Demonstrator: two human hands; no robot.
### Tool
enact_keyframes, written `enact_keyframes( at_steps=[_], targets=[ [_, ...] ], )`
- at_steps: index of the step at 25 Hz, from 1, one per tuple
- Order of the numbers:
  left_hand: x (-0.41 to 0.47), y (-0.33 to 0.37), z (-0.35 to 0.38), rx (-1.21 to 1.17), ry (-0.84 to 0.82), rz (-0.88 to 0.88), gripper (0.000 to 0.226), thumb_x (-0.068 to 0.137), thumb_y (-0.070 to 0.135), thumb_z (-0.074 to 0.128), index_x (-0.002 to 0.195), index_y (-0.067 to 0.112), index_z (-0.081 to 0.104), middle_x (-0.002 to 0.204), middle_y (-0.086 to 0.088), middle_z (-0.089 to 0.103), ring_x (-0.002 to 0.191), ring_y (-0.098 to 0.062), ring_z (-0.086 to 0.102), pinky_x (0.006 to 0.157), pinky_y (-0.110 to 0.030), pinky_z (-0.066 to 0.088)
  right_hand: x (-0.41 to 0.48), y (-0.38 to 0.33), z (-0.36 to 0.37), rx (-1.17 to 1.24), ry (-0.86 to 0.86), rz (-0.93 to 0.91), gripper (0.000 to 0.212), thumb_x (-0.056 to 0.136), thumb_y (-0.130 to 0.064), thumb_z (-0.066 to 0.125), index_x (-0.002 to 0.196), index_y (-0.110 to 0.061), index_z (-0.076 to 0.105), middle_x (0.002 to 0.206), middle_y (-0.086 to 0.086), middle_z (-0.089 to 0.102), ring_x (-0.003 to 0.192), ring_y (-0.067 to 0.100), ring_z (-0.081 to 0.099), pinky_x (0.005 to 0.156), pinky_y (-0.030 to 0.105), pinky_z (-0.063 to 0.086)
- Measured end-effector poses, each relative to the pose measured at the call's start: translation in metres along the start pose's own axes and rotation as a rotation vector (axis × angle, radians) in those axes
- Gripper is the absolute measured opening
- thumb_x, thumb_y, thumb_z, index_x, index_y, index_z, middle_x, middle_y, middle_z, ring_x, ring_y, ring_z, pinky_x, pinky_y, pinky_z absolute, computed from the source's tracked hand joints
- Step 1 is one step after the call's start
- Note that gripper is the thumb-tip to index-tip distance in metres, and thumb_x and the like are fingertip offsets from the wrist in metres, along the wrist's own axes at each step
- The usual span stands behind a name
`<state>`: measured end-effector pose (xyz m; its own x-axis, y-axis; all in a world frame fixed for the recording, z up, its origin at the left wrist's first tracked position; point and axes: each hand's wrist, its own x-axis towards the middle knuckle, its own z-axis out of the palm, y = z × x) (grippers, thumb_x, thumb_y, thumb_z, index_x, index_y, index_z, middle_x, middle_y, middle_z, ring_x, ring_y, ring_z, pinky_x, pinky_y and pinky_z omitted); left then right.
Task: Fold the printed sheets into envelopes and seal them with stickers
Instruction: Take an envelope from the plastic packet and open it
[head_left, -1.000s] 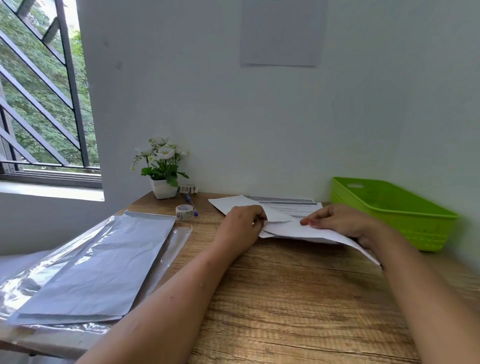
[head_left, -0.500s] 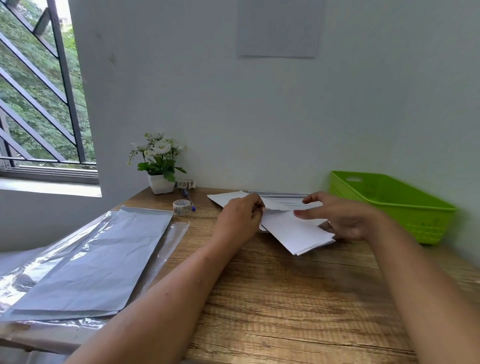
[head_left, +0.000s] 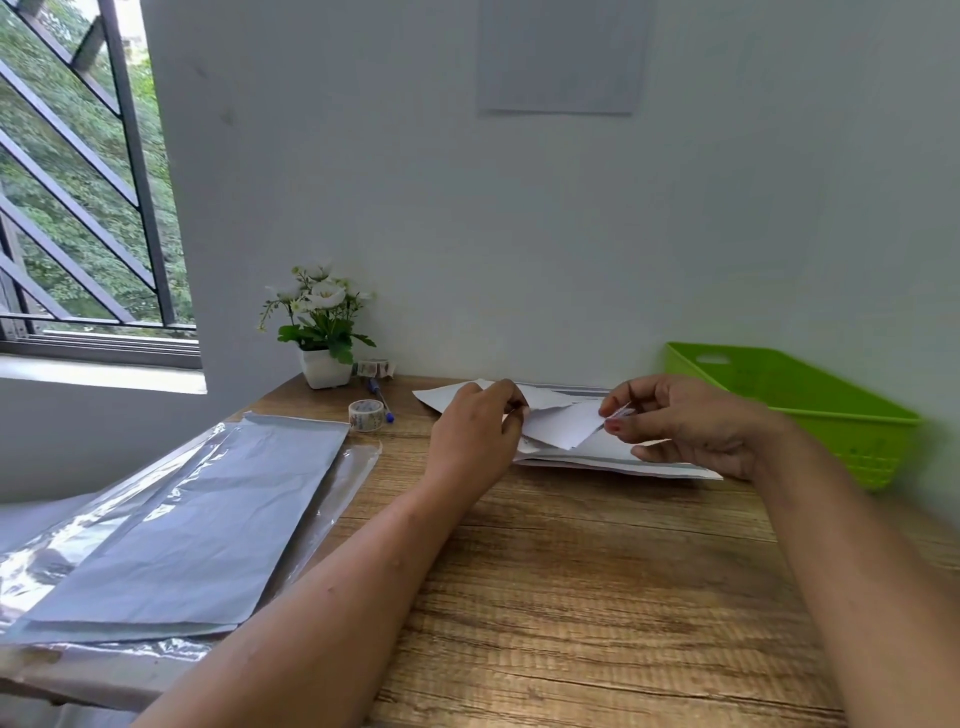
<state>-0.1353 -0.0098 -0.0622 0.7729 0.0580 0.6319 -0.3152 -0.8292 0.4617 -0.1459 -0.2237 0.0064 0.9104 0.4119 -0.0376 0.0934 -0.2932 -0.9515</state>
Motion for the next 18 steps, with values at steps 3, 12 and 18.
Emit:
enact_keyframes(
  at_steps=[3,12,18],
  targets=[
    [0.0,0.002,0.0,-0.011,-0.001,0.019,0.013,0.093,0.031,0.049,0.099,0.026,0.059,0.097,0.004,0.063,0.094,-0.013,0.052,0.074,-0.034,0.048,0.012,0.006,0.013,-0.218,0.187,-0.09,0.01,0.082,-0.012,0.071,0.091,-0.012,0.068,0.069,-0.004,0.056,0.06,0.006,0.05,0.052,0.018,0.039],
    [-0.005,0.015,-0.004,-0.072,-0.015,0.109,0.013,0.094,0.029,0.051,0.101,0.024,0.061,0.098,0.004,0.059,0.089,-0.008,0.049,0.068,-0.022,0.036,0.034,0.022,0.033,-0.776,0.597,-0.304,0.034,0.065,-0.033,0.082,0.086,-0.028,0.055,0.093,-0.005,0.045,0.088,0.016,0.047,0.069,0.027,0.035],
    [-0.007,0.018,-0.005,-0.127,-0.068,0.193,0.013,0.093,0.024,0.054,0.102,0.021,0.063,0.096,0.0,0.057,0.091,-0.01,0.051,0.075,-0.023,0.04,0.042,0.031,0.037,-0.821,0.632,-0.241,0.023,0.073,-0.031,0.075,0.082,-0.03,0.054,0.098,-0.004,0.051,0.098,0.021,0.054,0.069,0.027,0.036]
  ],
)
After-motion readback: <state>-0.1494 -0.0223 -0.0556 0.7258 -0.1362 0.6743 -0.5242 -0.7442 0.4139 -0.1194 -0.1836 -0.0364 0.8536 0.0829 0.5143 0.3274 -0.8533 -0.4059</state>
